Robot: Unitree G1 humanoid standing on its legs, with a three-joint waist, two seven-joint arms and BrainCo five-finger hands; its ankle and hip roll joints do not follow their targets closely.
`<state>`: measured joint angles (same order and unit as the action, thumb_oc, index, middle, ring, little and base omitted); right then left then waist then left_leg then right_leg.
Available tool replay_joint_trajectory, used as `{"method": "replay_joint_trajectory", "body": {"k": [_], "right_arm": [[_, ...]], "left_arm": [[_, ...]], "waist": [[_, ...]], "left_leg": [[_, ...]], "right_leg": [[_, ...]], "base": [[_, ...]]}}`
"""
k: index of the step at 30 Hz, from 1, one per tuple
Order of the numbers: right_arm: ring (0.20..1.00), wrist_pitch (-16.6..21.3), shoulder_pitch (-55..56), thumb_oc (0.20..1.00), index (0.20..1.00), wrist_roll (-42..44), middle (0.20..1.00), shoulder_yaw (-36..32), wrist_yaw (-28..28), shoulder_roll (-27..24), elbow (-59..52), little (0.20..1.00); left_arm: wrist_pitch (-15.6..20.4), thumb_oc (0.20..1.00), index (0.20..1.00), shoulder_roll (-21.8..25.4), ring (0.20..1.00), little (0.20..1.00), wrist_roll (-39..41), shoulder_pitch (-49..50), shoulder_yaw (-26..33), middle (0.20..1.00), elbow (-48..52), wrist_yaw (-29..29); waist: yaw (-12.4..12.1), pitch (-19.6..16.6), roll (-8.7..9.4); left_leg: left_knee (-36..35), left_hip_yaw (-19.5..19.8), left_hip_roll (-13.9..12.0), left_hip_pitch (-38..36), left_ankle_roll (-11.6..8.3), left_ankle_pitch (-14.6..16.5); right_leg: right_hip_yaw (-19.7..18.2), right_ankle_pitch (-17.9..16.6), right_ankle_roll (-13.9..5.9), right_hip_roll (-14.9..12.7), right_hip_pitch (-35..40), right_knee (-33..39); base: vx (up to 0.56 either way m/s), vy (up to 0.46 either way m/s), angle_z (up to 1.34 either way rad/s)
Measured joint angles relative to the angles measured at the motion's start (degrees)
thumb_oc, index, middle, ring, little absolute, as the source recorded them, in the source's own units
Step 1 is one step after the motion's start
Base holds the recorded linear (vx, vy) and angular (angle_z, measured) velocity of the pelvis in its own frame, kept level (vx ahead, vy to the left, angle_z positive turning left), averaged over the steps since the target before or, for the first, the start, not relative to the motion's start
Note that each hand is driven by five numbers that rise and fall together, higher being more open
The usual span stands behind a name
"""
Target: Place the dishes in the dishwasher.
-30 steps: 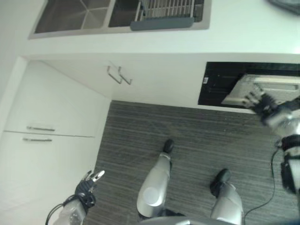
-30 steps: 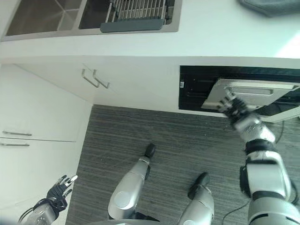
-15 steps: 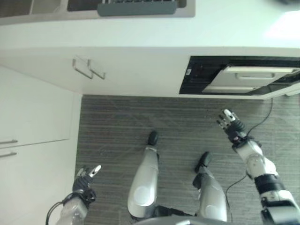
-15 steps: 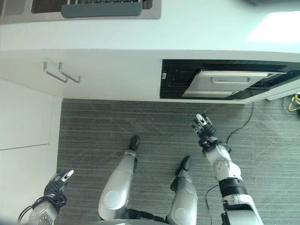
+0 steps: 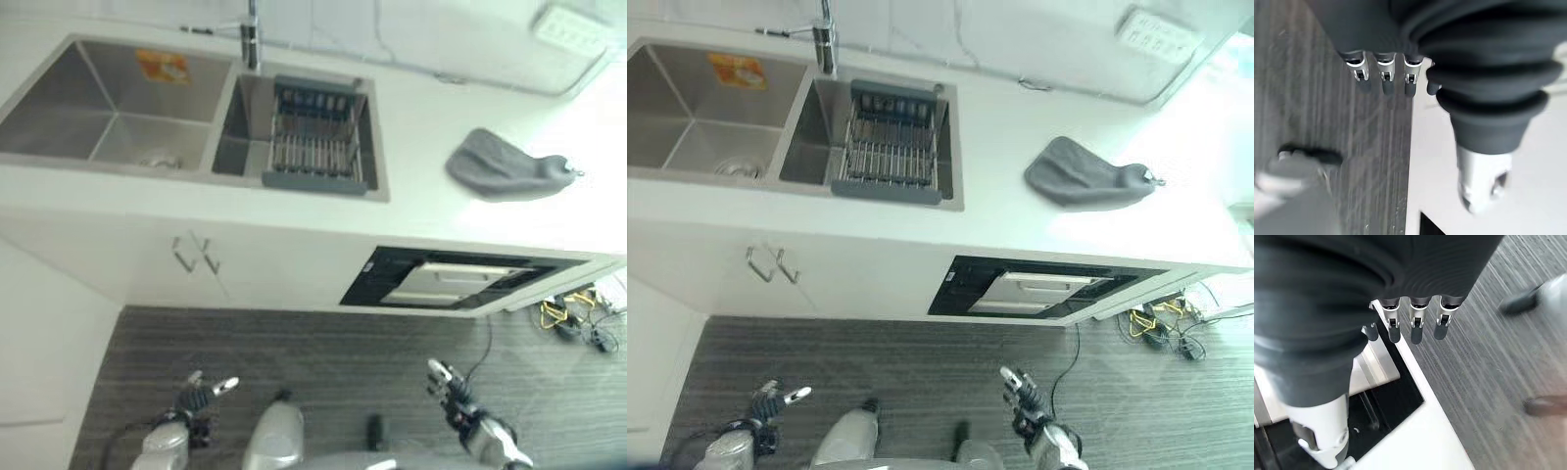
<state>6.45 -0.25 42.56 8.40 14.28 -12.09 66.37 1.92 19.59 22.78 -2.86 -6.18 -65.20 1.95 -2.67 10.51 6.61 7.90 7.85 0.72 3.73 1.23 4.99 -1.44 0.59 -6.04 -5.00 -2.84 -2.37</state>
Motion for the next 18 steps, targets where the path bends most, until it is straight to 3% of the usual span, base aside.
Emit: {"method": "replay_joint_trajectory", "body": {"k": [2,3,4,5,7,8,9,10,11,13,14,18], "right_arm": [[1.0,-0.71,1.33,1.0,1.0,-1.68,1.0,0.17,1.26,-0.06,2.76,1.0],[1.0,-3.1,2.27,1.0,1.0,-3.97,1.0,0.22,3.09,-0.18,6.52,1.0],[1.0,-3.93,1.98,1.0,1.0,-4.45,1.0,0.27,3.41,-0.32,6.16,1.0],[1.0,-4.67,1.4,1.0,1.0,-4.9,1.0,0.2,3.63,-0.52,5.51,1.0],[1.0,-5.04,-0.14,1.0,1.0,-5.5,1.0,0.17,3.77,-1.56,4.87,1.0],[1.0,-5.15,-0.12,1.0,1.0,-5.54,1.0,-0.6,3.59,-2.55,4.63,1.0],[1.0,-5.21,0.13,1.0,1.0,-5.6,1.0,-2.62,3.48,-3.32,4.44,1.0],[1.0,-5.6,0.05,1.0,1.0,-5.64,1.0,-3.09,2.64,-4.59,5.15,1.0],[1.0,-5.61,-0.06,1.0,1.0,-5.99,1.0,-4.64,2.48,-4.97,5.12,1.0],[1.0,-5.64,0.42,1.0,1.0,-6.59,1.0,-4.92,2.11,-5.33,5.11,1.0],[1.0,-5.61,0.6,1.0,1.0,-6.58,1.0,-5.06,2.05,-5.21,5.09,1.0],[1.0,-5.93,4.22,1.0,1.0,-8.8,1.0,-4.63,2.31,-0.15,5.13,1.0]], "left_arm": [[-1.89,1.0,1.0,-1.84,1.0,1.0,1.73,-0.14,0.68,1.0,-0.5,-0.39],[-2.97,1.0,1.0,-4.92,1.0,1.0,4.14,0.23,4.06,1.0,-0.09,-1.62],[-3.0,1.0,1.0,-5.57,1.0,1.0,4.56,0.34,3.9,1.0,0.24,-1.78],[-3.47,1.0,1.0,-6.36,1.0,1.0,4.87,0.38,3.79,1.0,0.55,-1.81],[-3.53,1.0,1.0,-6.59,1.0,1.0,4.86,2.06,3.78,1.0,1.57,-1.8],[-3.5,1.0,1.0,-6.81,1.0,1.0,4.88,1.78,3.13,1.0,0.63,-1.5],[-3.66,1.0,1.0,-7.0,1.0,1.0,5.28,0.35,1.59,1.0,-0.8,-1.06],[-3.63,1.0,1.0,-6.86,1.0,1.0,5.45,0.98,0.97,1.0,-0.09,0.96],[-3.55,1.0,1.0,-7.28,1.0,1.0,5.59,2.46,0.45,1.0,-0.23,2.04],[-2.98,1.0,1.0,-8.25,1.0,1.0,5.59,3.6,0.55,1.0,-0.45,2.99],[-2.92,1.0,1.0,-8.54,1.0,1.0,5.58,3.86,0.55,1.0,-0.73,3.12],[-0.02,1.0,1.0,-6.32,1.0,1.0,5.58,7.09,1.87,1.0,-2.45,4.22]], "waist": [[0.93,-2.58,0.38],[0.75,-4.69,-1.76],[0.68,-5.06,-2.1],[0.73,-5.0,-3.58],[0.64,-4.84,-4.53],[0.88,-4.84,-5.43],[1.95,-4.61,-4.53],[2.42,-4.16,-4.04],[3.72,-4.19,-4.81],[3.93,-3.98,-7.3],[3.97,-3.95,-8.16],[3.61,-5.0,-3.1]], "left_leg": [[-2.38,-0.12,1.01,-1.78,-0.04,0.03],[-5.12,0.95,-0.28,-4.39,-1.22,-0.58],[-5.43,0.81,-0.76,-4.89,-2.2,-1.23],[-5.05,0.52,-1.45,-4.67,-3.27,-1.91],[-3.51,-1.92,-1.96,-3.5,-3.82,-2.28],[-2.58,-4.59,-1.67,-2.58,-5.4,-3.98],[-3.11,-7.99,-0.75,-1.65,-7.77,-7.09],[2.61,-17.45,-3.01,-1.38,-4.01,-3.37],[-0.84,-19.34,-4.93,-5.66,-4.15,-1.99],[-11.92,-17.28,-6.92,-12.47,-4.42,-2.56],[-13.48,-16.7,-7.57,-13.64,-4.92,-2.47],[-13.46,-16.2,-3.8,-13.06,-3.07,-2.5]], "right_leg": [[0.77,-2.7,1.64,0.23,0.19,2.08],[2.62,-4.17,2.14,1.45,4.09,6.53],[3.3,-4.53,2.63,1.9,4.92,7.42],[4.04,-4.48,2.89,2.46,5.46,7.42],[5.65,-4.07,4.41,2.76,5.94,7.4],[8.0,-3.87,5.07,2.42,6.72,7.4],[10.62,-3.6,5.66,1.0,7.07,7.45],[14.48,-3.53,6.03,-0.11,6.95,7.75],[15.61,-2.85,6.12,0.0,7.7,7.64],[16.29,-3.23,4.28,1.9,7.29,7.44],[16.39,-3.34,4.16,2.65,7.23,7.44],[14.4,-4.64,2.27,-0.95,6.93,7.42]], "base": [[0.1,-0.349,0.22],[0.01,-0.22,0.23],[-0.02,-0.172,0.43],[-0.08,-0.077,0.39],[-0.15,-0.005,0.52],[-0.15,0.106,1.07],[-0.13,0.209,1.54],[-0.09,0.252,1.62],[-0.03,0.23,1.12],[0.02,0.078,0.43],[0.02,0.076,0.13],[0.06,0.098,0.11]]}}
